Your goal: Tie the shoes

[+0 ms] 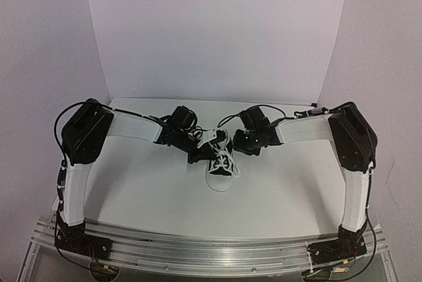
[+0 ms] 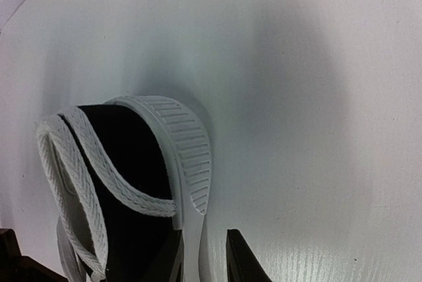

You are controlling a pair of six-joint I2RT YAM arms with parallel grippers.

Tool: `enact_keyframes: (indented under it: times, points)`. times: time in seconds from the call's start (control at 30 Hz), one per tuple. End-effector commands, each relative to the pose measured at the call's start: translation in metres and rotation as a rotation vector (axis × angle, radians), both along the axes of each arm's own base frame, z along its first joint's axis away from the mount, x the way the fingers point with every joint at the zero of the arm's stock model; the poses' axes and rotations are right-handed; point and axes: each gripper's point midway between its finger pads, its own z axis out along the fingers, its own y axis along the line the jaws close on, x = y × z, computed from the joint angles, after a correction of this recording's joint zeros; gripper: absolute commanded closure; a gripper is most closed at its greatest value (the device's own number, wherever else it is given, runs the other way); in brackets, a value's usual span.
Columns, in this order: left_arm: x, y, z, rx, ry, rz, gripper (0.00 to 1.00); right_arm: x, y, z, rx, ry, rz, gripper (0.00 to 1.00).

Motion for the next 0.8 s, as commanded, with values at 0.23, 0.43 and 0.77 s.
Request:
enact_keyframes:
  times: [0.23,0.43,0.77]
  points:
    - [-0.029,0.015,0.022,0.049,0.135,-0.002,1.00,-0.002,0.000,0.038,0.018,-0.083,0.038,0.72]
    - [-0.050,0.028,0.011,0.092,0.226,-0.004,1.00,0.000,0.007,0.045,0.031,-0.095,0.074,0.71]
    - [-0.060,0.033,0.006,0.103,0.265,-0.014,1.00,-0.031,0.009,0.063,0.152,-0.100,0.248,0.52]
